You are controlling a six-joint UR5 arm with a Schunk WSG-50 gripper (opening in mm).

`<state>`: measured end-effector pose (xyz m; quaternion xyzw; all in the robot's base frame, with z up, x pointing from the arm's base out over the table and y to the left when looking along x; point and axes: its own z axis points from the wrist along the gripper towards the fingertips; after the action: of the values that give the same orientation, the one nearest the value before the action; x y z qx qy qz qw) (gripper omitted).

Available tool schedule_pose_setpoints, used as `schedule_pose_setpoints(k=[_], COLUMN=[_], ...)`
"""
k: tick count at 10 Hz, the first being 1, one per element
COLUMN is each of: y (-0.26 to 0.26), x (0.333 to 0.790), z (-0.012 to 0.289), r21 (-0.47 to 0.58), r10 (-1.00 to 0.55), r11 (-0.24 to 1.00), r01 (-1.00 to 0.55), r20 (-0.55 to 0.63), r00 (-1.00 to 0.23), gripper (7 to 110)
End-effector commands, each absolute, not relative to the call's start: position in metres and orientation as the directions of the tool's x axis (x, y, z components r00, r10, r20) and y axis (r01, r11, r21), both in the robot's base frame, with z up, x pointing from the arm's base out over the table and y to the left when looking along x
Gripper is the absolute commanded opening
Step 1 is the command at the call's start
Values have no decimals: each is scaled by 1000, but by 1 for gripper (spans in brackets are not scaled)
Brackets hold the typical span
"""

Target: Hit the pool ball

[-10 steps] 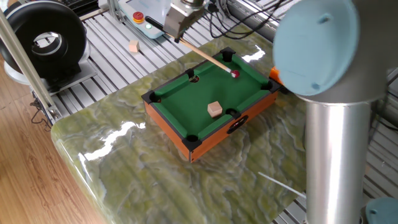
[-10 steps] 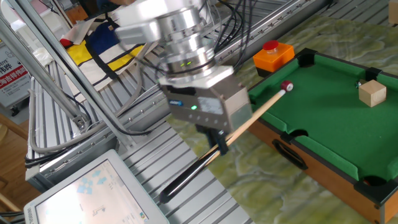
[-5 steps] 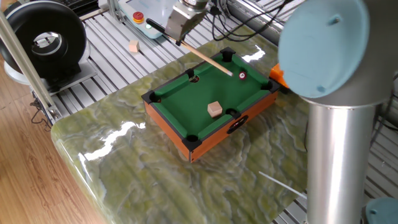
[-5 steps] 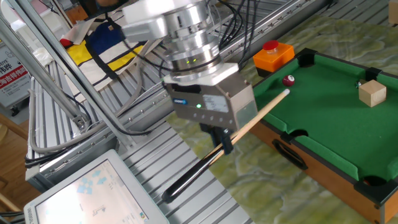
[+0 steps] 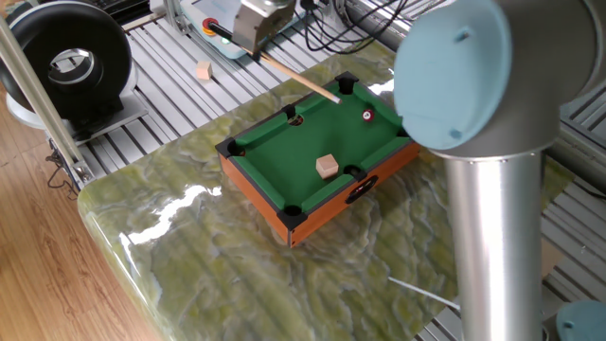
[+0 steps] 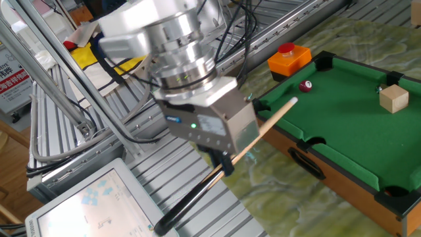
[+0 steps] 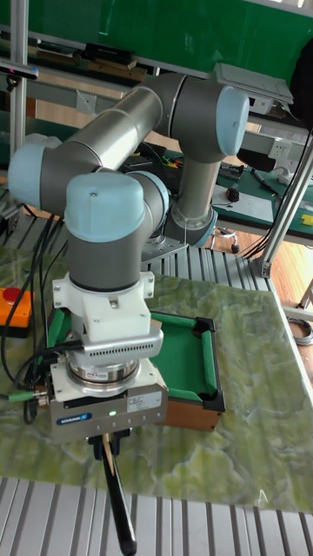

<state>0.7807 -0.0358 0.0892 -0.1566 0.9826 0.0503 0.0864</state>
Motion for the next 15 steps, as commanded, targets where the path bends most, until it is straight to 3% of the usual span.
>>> schedule_pose_setpoints(k=[1,15], y=[-53,-60], x=[790,747], z=[84,76], r21=[48,137], r10=[-307,-241], r11=[946,951], r01=[-321,-277], r20=[-190,-234], r00=[-932,-942], gripper=[7,7])
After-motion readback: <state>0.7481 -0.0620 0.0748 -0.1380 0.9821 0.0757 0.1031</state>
